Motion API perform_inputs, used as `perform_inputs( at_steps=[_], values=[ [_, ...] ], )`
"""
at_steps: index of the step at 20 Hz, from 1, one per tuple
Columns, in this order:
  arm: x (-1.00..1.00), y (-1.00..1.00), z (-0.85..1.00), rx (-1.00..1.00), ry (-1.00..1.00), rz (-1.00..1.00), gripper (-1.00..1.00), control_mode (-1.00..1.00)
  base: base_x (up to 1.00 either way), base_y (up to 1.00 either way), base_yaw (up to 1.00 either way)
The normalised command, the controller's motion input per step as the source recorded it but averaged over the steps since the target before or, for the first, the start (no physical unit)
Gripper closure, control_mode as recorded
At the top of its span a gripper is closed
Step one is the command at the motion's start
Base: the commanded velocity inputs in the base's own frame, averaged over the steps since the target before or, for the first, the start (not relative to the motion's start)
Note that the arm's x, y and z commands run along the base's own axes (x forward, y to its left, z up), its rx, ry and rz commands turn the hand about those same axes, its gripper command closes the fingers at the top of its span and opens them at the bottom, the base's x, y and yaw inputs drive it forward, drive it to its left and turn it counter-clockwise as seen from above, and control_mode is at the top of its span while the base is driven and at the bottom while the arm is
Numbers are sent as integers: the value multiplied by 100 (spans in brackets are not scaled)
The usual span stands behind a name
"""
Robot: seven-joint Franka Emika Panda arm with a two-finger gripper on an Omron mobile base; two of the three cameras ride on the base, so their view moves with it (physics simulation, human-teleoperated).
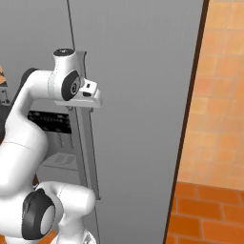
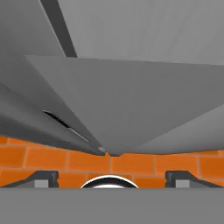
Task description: Take the strawberry from the fridge and place it on top of the pancake, located on the dining counter.
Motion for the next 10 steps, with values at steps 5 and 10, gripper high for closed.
perform_inputs(
  at_steps=[5, 10],
  values=[
    [0, 0, 0, 0, 0, 0, -100, 100, -30, 0, -1],
    [0, 0, 0, 0, 0, 0, -100, 100, -71, 0, -6]
  ],
)
